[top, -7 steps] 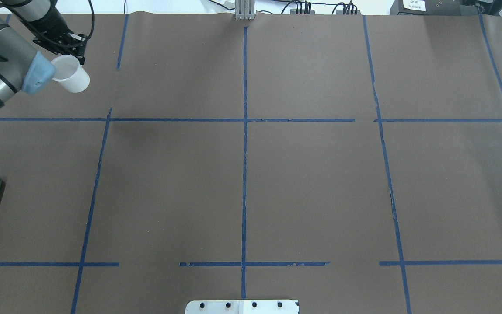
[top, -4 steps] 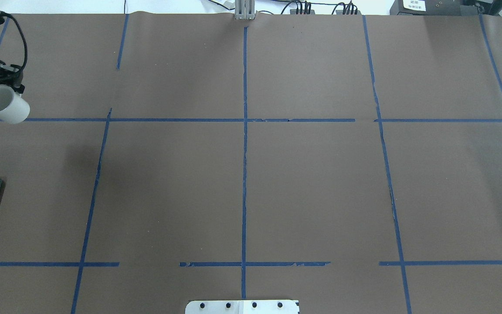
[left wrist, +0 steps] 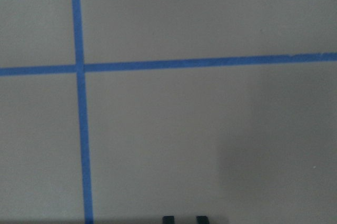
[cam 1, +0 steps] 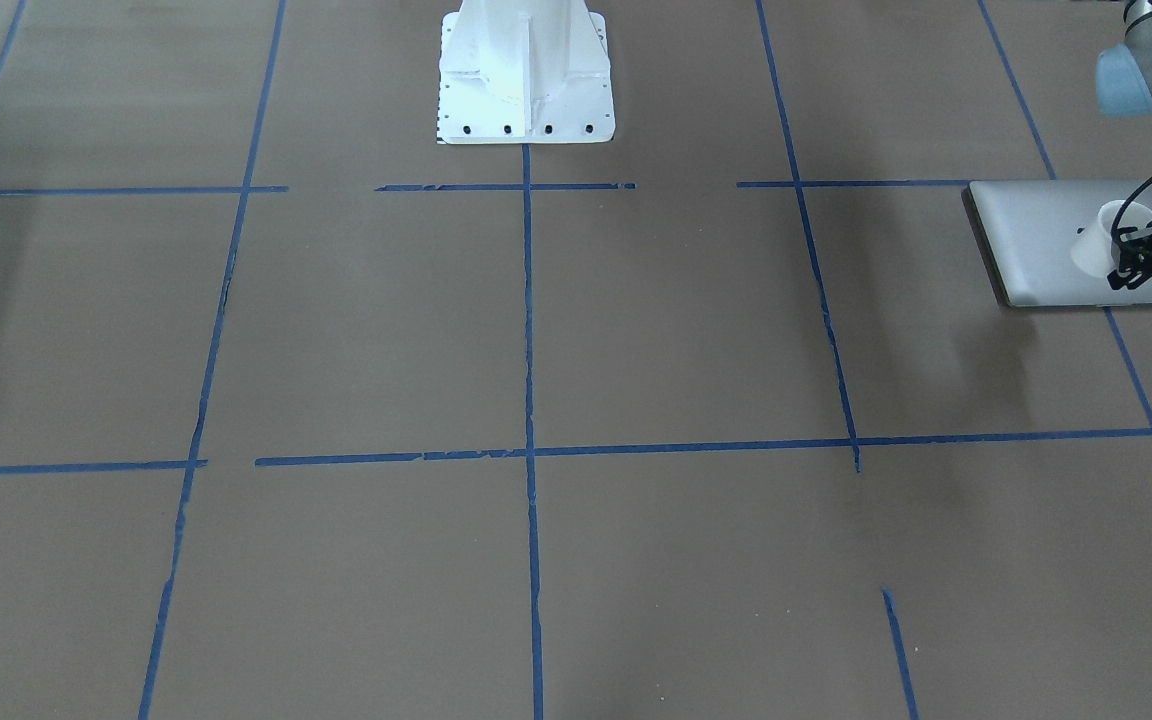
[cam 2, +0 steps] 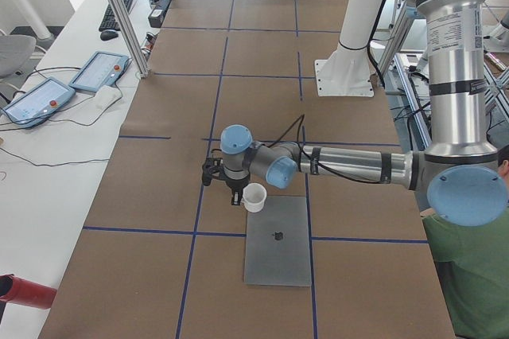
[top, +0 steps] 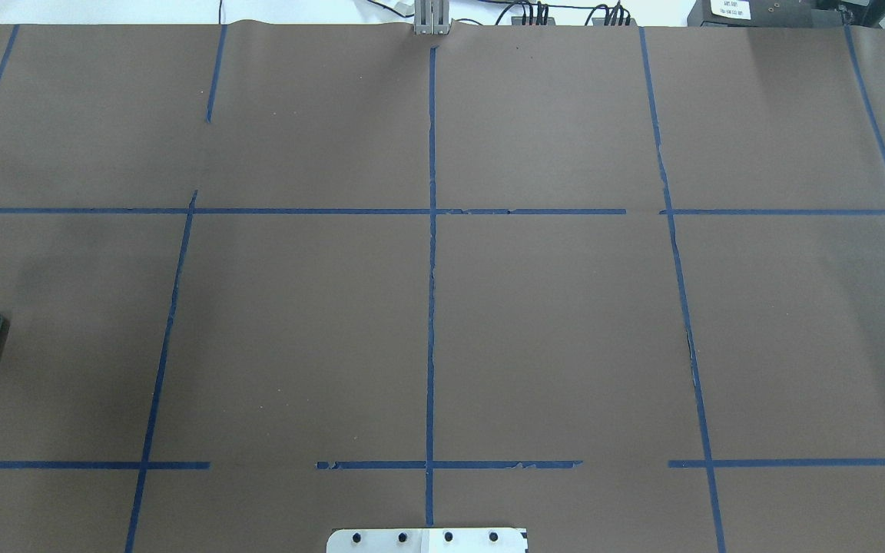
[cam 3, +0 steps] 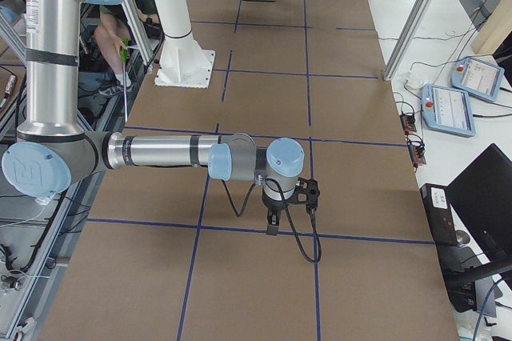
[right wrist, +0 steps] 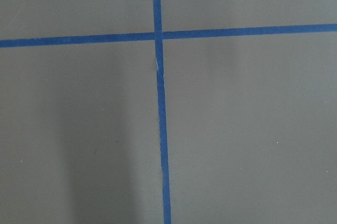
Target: Place cup on laptop
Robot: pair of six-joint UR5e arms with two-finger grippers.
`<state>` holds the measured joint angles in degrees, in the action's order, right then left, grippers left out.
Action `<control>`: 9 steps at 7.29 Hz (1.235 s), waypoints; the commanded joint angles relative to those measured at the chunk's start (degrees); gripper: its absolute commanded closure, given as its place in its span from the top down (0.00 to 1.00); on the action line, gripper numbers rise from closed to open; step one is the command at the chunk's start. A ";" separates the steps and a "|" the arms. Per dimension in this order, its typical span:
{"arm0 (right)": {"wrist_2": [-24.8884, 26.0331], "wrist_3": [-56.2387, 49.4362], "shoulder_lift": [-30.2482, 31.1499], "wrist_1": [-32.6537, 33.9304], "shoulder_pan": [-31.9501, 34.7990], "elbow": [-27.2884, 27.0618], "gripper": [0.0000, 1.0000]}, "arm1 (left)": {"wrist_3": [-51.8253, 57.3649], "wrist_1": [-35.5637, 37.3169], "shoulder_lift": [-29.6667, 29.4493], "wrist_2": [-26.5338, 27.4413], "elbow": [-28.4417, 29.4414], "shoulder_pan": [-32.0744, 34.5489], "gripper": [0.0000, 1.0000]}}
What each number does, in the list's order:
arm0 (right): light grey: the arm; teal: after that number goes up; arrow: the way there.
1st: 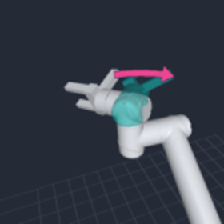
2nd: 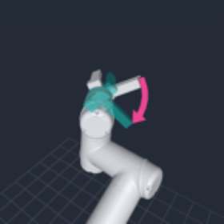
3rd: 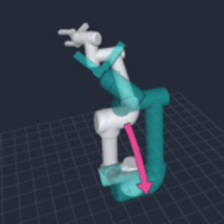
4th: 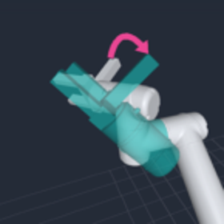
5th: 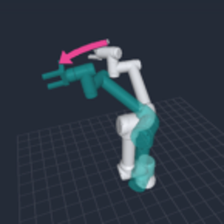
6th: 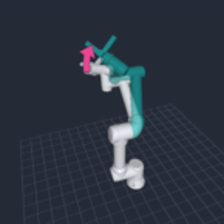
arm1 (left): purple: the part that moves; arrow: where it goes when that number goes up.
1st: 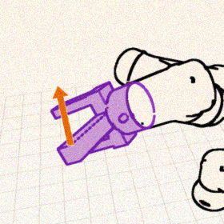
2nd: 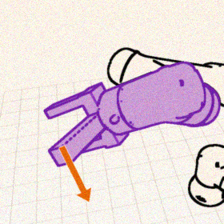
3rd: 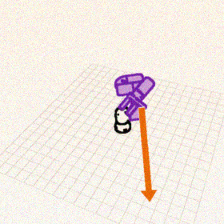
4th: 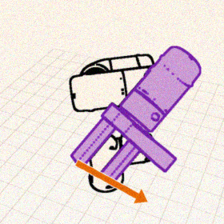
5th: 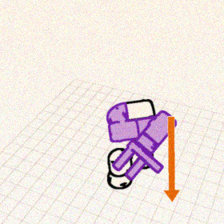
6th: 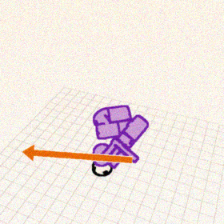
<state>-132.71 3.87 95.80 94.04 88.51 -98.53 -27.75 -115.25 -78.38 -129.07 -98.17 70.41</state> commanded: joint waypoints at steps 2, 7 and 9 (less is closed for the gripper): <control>0.00 0.00 0.00 0.00 0.00 0.00 1.00 | -14.47 -24.07 6.13 0.22 9.28 0.08 0.00; 0.00 0.00 0.00 0.00 0.00 0.00 1.00 | -16.45 -27.48 6.05 0.40 13.09 -0.63 0.00; 0.00 0.00 0.00 0.00 0.00 0.00 1.00 | -16.37 -27.40 5.96 0.22 13.18 -0.89 0.00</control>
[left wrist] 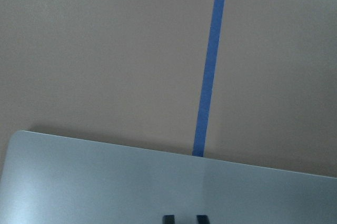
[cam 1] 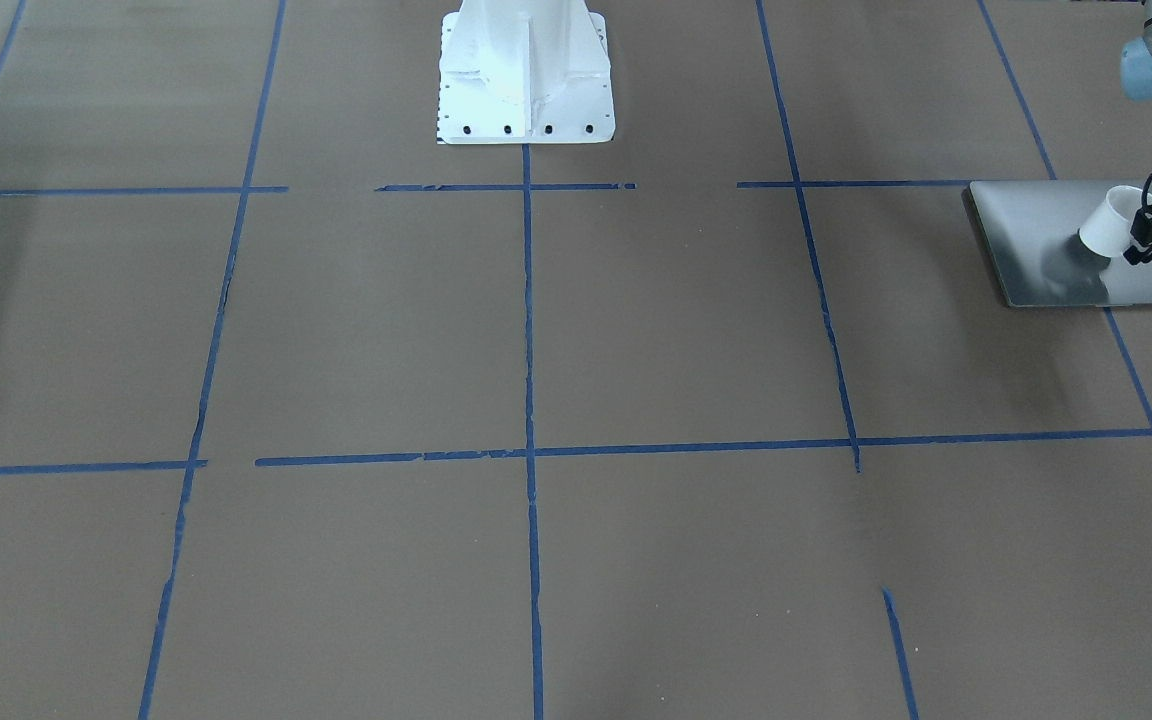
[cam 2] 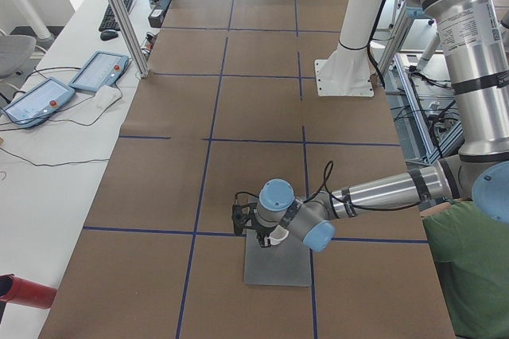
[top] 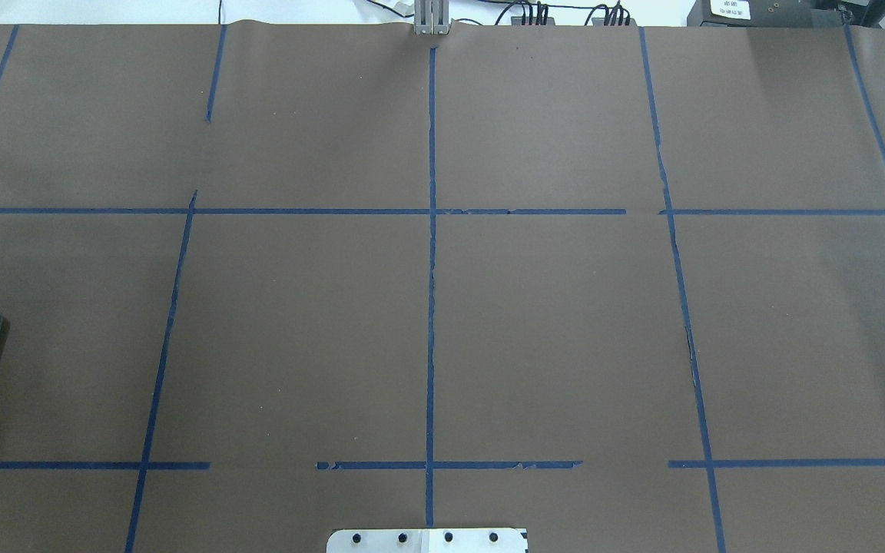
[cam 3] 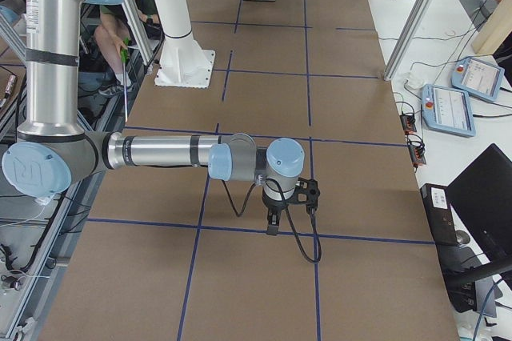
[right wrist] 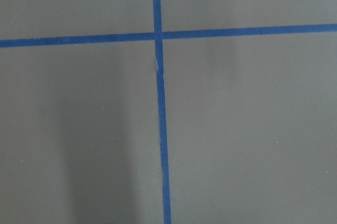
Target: Place cup on laptop
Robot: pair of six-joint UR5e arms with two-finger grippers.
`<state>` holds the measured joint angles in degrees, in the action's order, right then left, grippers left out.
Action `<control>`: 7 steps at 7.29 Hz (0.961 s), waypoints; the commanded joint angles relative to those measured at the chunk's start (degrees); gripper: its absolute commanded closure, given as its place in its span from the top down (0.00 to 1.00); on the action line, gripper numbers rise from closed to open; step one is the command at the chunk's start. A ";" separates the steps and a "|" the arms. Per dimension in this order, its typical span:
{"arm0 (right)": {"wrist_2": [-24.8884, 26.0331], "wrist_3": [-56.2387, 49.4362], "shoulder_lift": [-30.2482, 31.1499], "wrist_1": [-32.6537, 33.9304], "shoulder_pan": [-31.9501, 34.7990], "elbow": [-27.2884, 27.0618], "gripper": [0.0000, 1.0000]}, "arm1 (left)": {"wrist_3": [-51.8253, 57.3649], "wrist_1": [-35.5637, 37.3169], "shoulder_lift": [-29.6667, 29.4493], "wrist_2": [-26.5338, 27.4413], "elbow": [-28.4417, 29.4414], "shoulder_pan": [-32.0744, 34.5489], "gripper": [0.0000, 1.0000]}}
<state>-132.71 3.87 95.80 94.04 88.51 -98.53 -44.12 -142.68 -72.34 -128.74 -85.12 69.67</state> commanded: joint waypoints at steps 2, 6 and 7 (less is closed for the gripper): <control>0.00 0.00 0.00 0.00 0.00 0.00 1.00 | 0.26 -0.06 -0.60 -0.28 0.83 -0.50 0.20; 0.00 0.00 0.00 0.00 0.00 0.00 1.00 | 3.07 -0.06 -0.69 -0.72 0.58 -0.59 1.00; 0.00 0.00 0.00 0.00 0.00 0.00 1.00 | 5.34 0.55 -1.82 -3.25 0.83 -0.59 1.00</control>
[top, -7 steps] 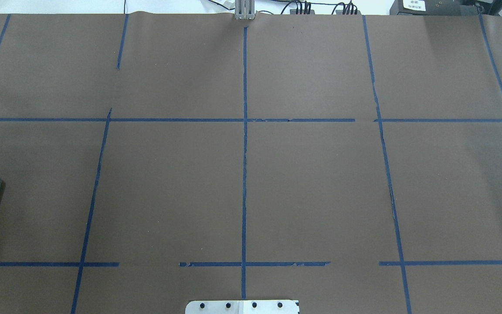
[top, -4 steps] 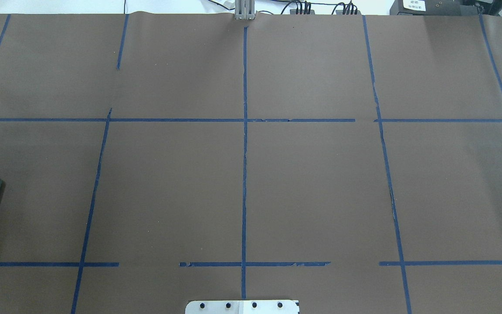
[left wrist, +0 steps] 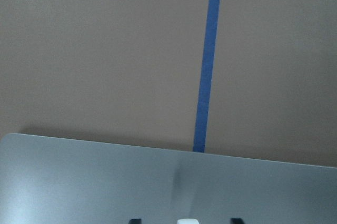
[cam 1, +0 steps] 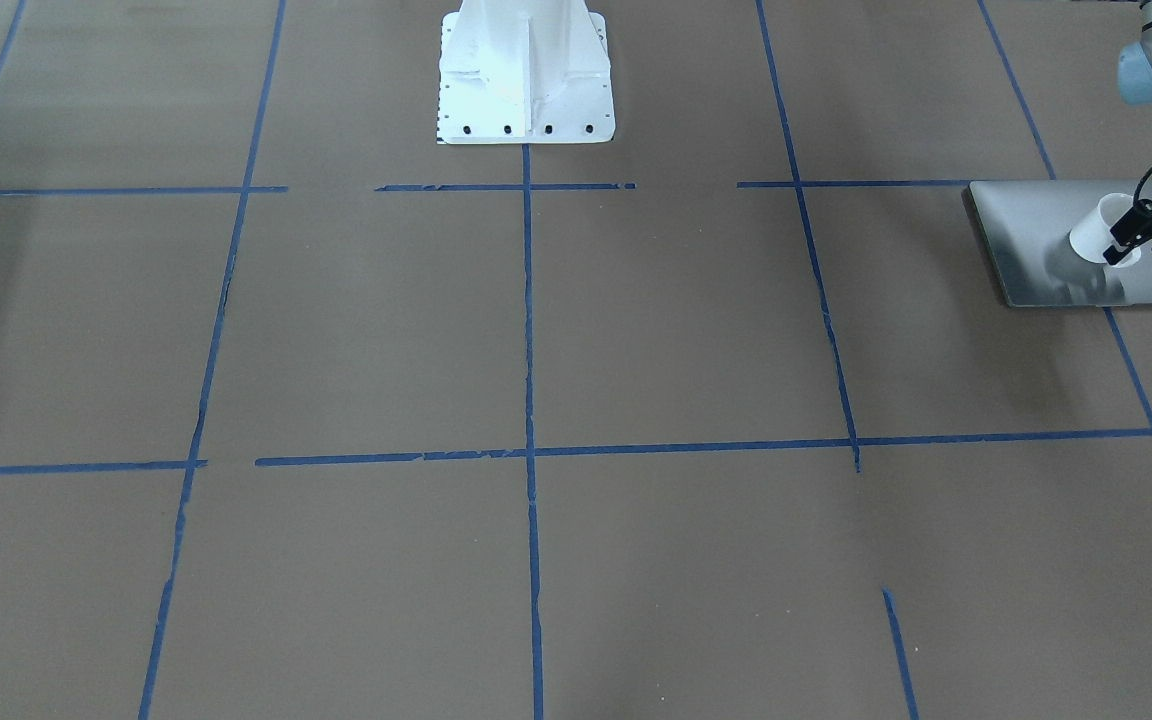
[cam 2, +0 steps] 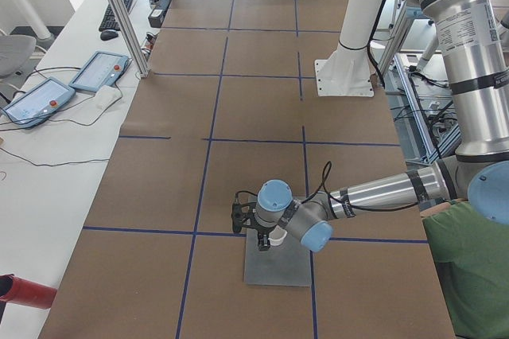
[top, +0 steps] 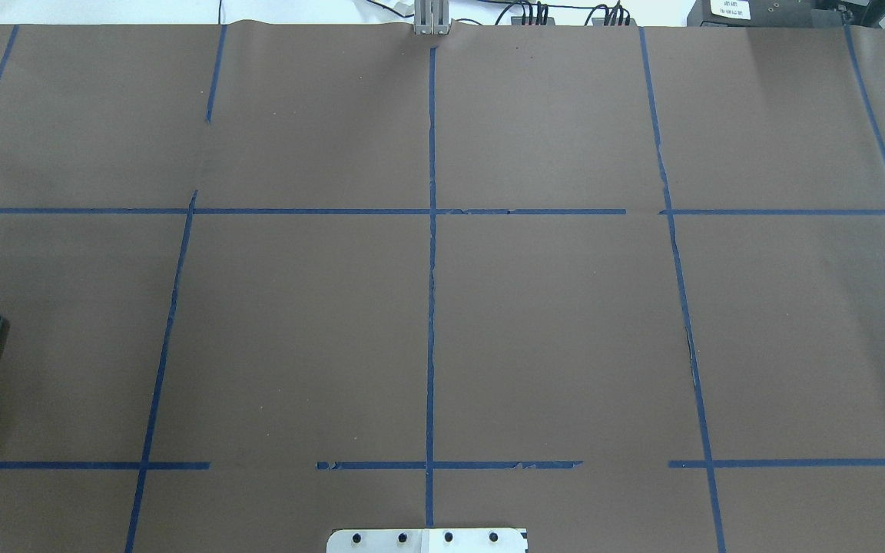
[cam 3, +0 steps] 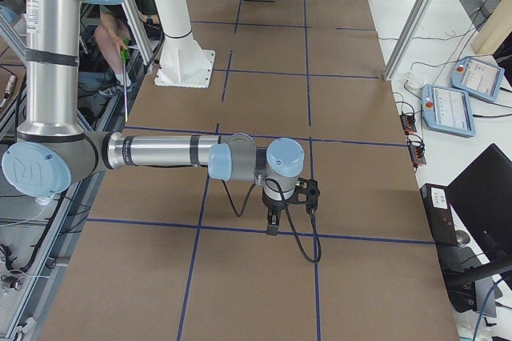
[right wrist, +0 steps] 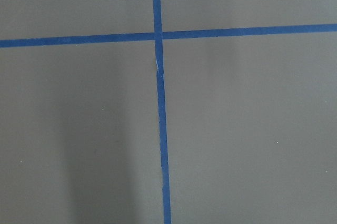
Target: Place cup on laptop
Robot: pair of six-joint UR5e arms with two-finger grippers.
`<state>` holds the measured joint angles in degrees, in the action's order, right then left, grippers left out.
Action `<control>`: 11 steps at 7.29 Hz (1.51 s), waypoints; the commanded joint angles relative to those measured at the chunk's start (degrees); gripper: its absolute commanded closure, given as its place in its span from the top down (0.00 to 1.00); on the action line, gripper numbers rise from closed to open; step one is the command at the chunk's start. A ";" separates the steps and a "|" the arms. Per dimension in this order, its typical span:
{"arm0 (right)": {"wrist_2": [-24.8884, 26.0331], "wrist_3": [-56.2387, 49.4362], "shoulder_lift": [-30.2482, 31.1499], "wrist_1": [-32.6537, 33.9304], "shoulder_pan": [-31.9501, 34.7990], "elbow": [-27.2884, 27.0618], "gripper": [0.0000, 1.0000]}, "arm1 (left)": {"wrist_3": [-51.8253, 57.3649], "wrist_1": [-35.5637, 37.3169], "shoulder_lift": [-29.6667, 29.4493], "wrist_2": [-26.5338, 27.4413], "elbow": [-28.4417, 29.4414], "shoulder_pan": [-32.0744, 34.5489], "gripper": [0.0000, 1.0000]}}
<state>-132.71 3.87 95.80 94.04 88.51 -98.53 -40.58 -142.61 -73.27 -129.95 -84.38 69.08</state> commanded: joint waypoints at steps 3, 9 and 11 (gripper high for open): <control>0.00 0.00 0.00 0.00 0.00 0.00 1.00 | 21.19 18.09 -9.40 -4.70 0.36 3.31 1.00; 0.00 0.00 0.00 0.00 0.00 0.00 1.00 | 53.05 54.59 -18.67 -4.96 -6.46 20.02 1.00; 0.00 0.00 0.00 0.00 0.00 0.00 1.00 | 52.89 57.62 -13.84 -5.14 -11.85 21.35 1.00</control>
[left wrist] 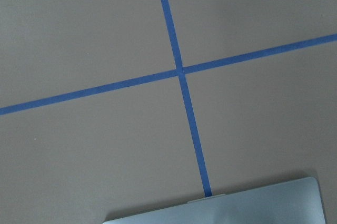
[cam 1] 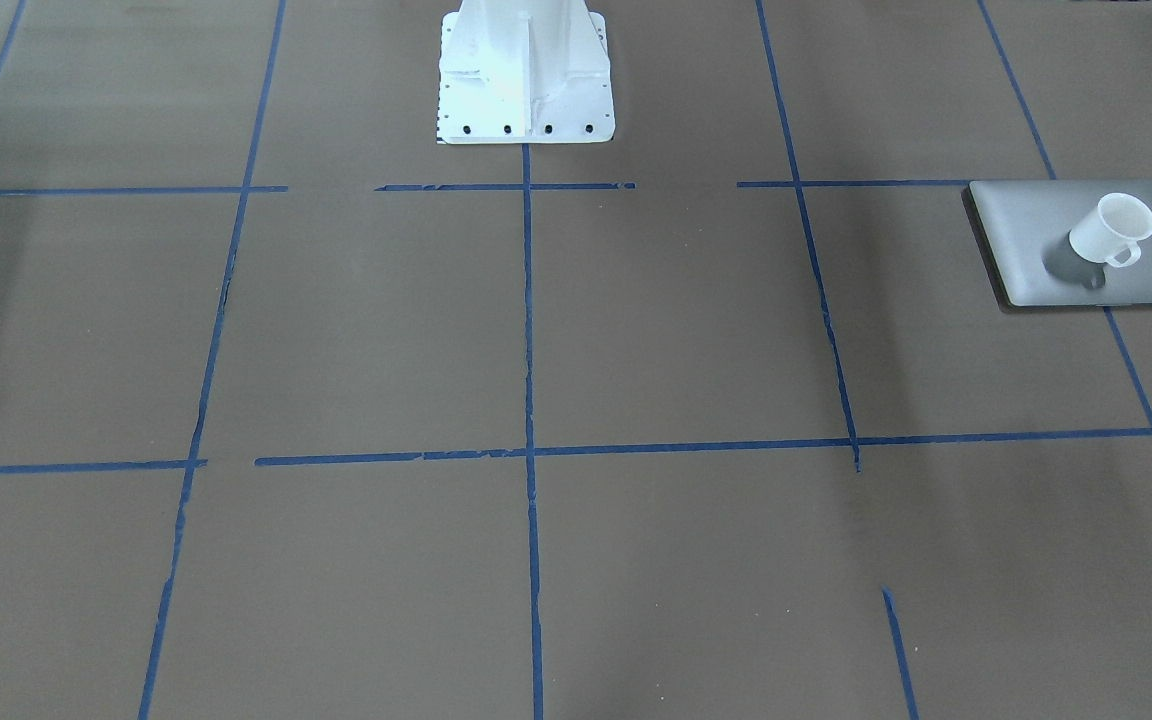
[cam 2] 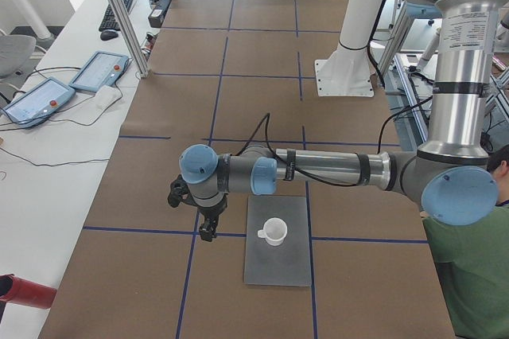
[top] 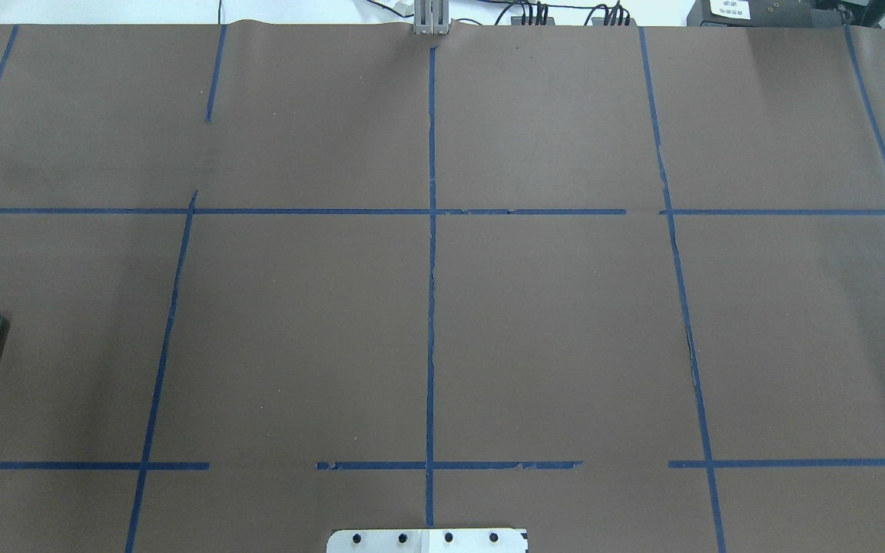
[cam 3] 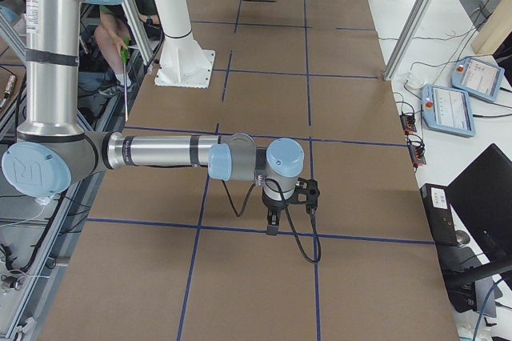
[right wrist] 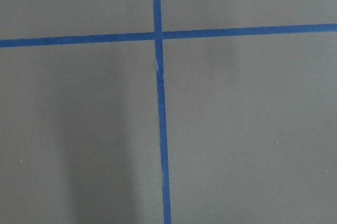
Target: Place cup on laptop
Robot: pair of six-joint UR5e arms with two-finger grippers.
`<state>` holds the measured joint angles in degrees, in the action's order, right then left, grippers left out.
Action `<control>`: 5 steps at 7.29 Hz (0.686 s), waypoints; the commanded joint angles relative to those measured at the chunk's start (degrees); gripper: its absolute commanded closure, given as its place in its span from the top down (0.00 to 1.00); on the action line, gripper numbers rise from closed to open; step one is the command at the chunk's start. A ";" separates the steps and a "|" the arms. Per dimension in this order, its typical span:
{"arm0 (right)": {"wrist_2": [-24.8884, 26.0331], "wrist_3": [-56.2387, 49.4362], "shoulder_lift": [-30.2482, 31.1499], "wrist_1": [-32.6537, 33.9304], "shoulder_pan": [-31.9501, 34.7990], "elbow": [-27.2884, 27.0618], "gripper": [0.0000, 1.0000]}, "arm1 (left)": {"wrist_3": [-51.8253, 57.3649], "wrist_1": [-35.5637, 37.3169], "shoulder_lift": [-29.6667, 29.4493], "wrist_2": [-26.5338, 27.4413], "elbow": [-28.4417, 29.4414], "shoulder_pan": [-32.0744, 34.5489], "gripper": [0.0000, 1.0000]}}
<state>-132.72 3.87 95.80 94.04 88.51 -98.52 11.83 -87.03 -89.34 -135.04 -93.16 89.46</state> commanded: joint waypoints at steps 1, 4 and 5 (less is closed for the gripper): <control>0.00 0.00 0.00 0.00 0.00 0.00 1.00 | 0.56 2.21 2.33 -0.05 -2.99 1.50 1.00; 0.00 0.00 0.00 0.00 0.00 0.00 1.00 | -9.22 1.69 0.48 0.21 -1.06 2.21 1.00; 0.00 0.00 0.00 0.00 0.00 0.00 1.00 | -10.32 1.69 0.57 0.21 -1.23 2.38 1.00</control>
<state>-132.72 3.87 95.80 94.04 88.51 -98.52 4.72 -85.30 -88.62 -134.85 -94.42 91.62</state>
